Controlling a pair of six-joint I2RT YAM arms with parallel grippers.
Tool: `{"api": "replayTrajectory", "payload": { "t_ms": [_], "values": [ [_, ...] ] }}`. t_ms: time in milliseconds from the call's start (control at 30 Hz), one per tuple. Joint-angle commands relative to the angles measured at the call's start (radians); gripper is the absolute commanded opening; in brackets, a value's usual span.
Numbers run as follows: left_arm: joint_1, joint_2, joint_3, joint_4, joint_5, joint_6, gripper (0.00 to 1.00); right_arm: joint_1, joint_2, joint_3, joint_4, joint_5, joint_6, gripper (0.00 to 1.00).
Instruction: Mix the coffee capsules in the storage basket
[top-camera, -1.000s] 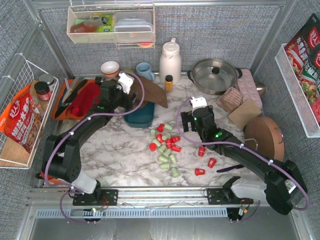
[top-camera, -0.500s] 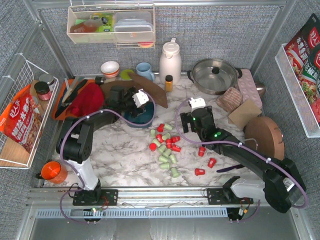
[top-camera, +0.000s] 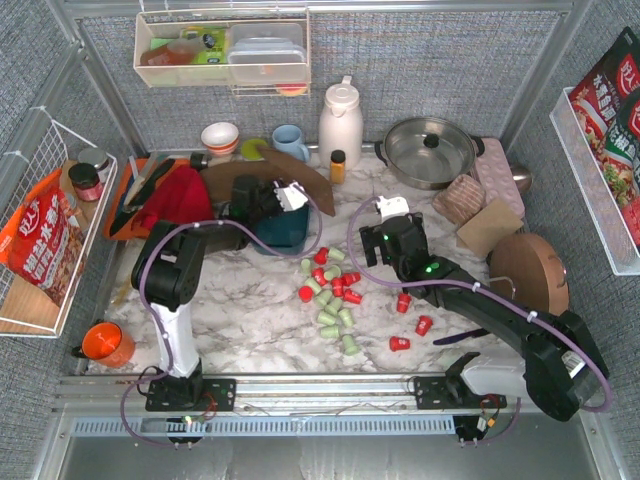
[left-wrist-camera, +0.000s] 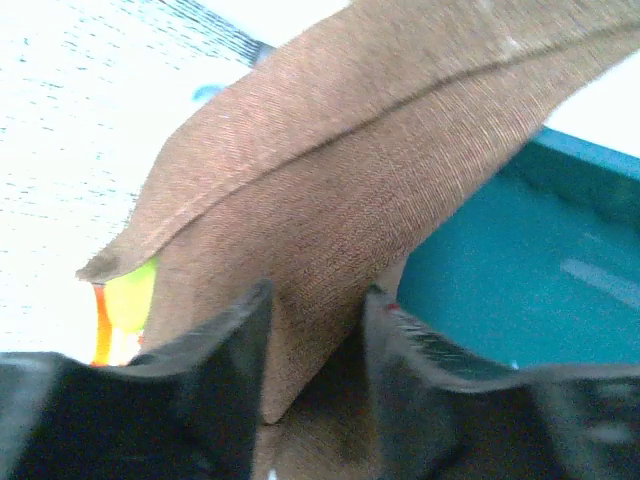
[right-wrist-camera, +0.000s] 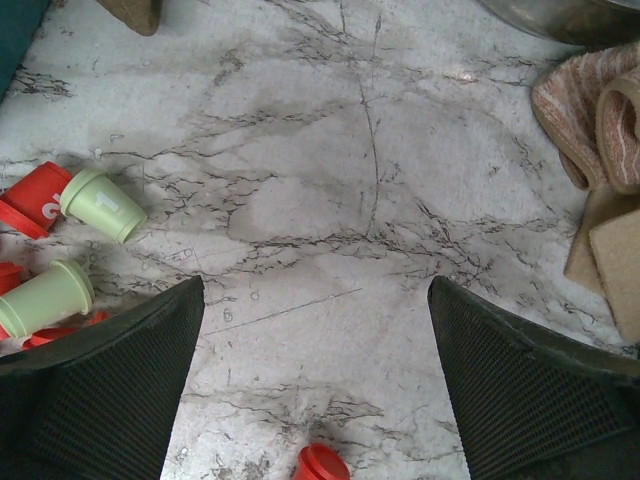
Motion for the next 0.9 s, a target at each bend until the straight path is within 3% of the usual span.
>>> {"api": "replayTrajectory", "payload": {
  "t_ms": [0, 133, 367, 633, 867],
  "values": [
    [-0.006, -0.008, -0.015, 0.223, -0.058, -0.049, 0.4, -0.002, 0.0, 0.011, 0.014, 0.017, -0.004, 0.99],
    [-0.009, -0.047, -0.019, 0.231, -0.083, -0.075, 0.0, -0.002, -0.002, 0.01, 0.015, 0.019, -0.004, 0.99],
    [-0.007, -0.148, -0.036, 0.37, -0.248, -0.197, 0.0, -0.002, -0.002, 0.01, 0.016, 0.019, -0.002, 0.99],
    [0.072, -0.257, 0.107, 0.273, -0.443, -0.351, 0.0, -0.002, 0.001, 0.009, 0.02, 0.016, 0.006, 0.99],
    [0.158, -0.335, 0.109, 0.247, -0.747, -0.372, 0.0, -0.002, 0.002, 0.004, 0.023, 0.016, 0.01, 0.99]
  ]
}}
